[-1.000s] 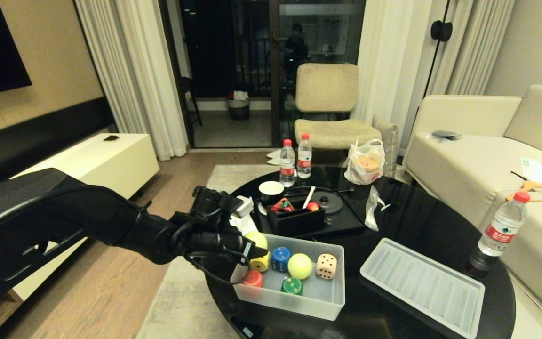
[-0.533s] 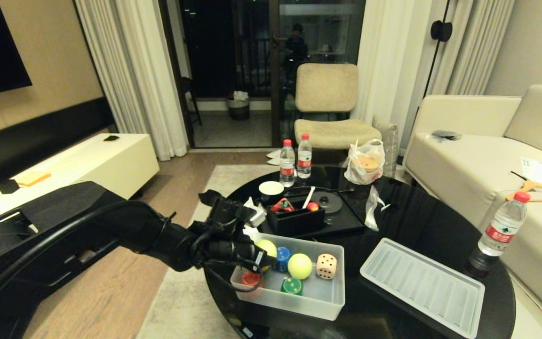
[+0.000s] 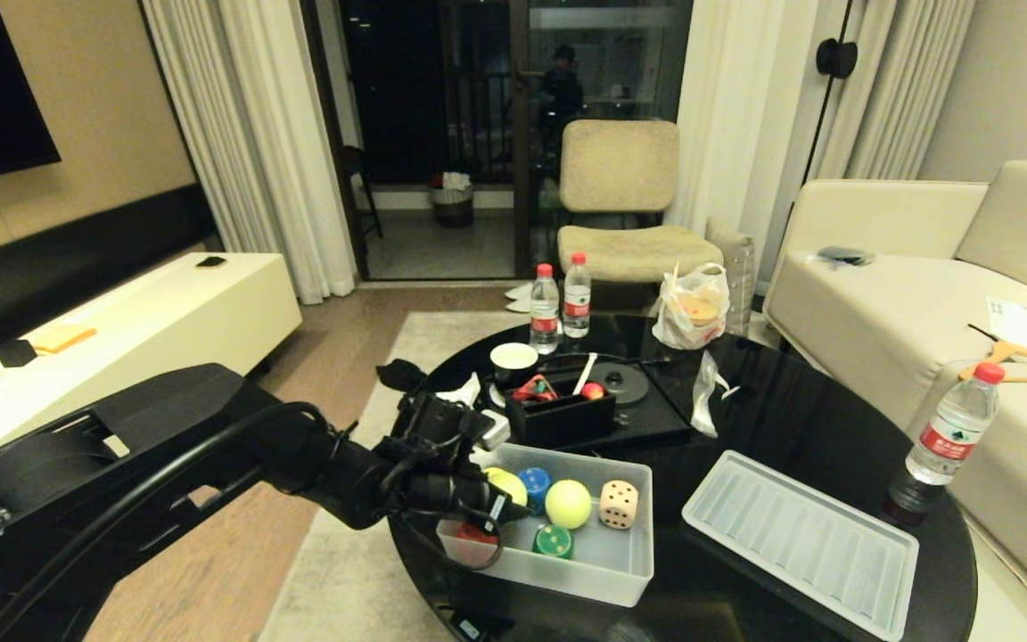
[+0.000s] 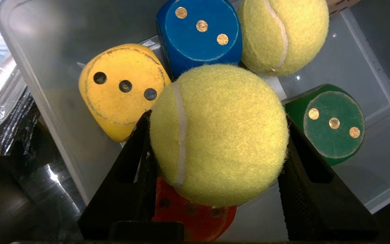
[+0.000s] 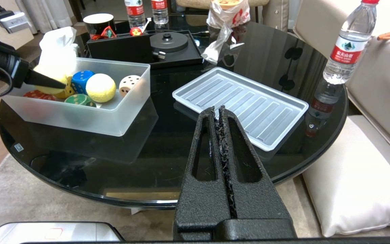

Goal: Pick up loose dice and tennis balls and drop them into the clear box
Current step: Put the ball in the box

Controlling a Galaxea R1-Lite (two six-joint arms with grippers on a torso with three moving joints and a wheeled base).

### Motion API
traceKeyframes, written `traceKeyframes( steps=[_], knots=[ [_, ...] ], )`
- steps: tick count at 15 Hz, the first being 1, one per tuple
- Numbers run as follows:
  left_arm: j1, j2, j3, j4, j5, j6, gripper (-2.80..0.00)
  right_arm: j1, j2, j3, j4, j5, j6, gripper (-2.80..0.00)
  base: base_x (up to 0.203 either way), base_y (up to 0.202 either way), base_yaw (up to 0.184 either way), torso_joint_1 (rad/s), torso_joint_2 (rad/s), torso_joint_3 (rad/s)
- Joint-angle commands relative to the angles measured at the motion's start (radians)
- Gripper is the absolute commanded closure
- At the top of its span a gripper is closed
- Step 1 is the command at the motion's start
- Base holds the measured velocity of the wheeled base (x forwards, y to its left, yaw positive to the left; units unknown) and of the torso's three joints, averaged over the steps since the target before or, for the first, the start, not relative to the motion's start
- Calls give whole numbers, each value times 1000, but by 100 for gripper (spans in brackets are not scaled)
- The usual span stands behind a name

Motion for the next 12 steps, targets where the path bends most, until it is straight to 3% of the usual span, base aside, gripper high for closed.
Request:
traceKeyframes(
  steps=[1, 5, 6, 12],
  knots=[
    [-6, 19, -9, -1, 2, -1, 0, 0, 0, 2, 0, 0, 0, 0, 0, 0, 0, 0, 0, 0],
    [-15, 55, -16, -59, 34, 10, 0, 0, 0, 2, 0, 0, 0, 0, 0, 0, 0, 0, 0, 0],
    [-16, 56, -16, -61, 36, 14, -280, 0, 0, 2, 0, 0, 0, 0, 0, 0, 0, 0, 0, 0],
    [-35, -44, 25, -61, 33, 11, -280, 0, 0, 2, 0, 0, 0, 0, 0, 0, 0, 0, 0, 0]
  ],
)
